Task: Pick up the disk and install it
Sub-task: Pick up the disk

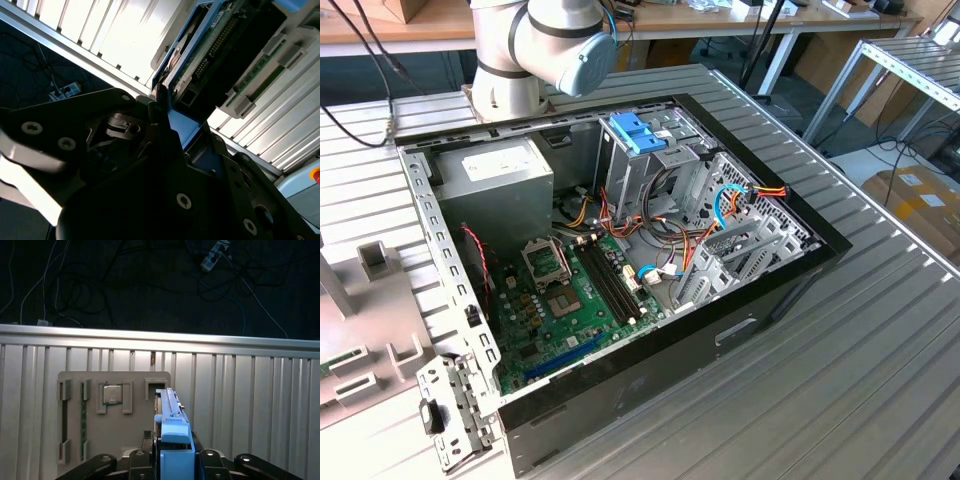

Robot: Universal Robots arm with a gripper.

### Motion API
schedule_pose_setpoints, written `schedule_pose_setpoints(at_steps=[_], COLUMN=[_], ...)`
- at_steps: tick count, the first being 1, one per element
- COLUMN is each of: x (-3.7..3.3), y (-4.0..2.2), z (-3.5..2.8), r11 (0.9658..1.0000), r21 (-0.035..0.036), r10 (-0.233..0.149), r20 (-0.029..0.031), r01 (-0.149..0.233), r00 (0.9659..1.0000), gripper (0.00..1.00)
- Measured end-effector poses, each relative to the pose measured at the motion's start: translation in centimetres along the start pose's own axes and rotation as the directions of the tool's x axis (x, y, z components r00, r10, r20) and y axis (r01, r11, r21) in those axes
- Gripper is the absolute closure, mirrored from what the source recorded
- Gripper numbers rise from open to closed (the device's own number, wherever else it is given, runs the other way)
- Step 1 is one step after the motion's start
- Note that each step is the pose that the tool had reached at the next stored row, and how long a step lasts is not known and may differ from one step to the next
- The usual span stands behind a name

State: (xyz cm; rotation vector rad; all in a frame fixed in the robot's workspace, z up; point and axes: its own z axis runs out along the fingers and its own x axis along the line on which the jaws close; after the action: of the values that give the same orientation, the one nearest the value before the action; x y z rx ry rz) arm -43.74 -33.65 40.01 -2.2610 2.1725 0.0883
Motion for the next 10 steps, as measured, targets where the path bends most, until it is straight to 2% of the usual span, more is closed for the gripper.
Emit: schedule_pose_setpoints(at_steps=[10], x=[-0.03], y=[0.03], z=[-0.7], r11=[1.0], r21=[0.0002], r10=[0.0], r20=[0.0047], r01=[0.0], r00=[1.0], gripper=[0.63])
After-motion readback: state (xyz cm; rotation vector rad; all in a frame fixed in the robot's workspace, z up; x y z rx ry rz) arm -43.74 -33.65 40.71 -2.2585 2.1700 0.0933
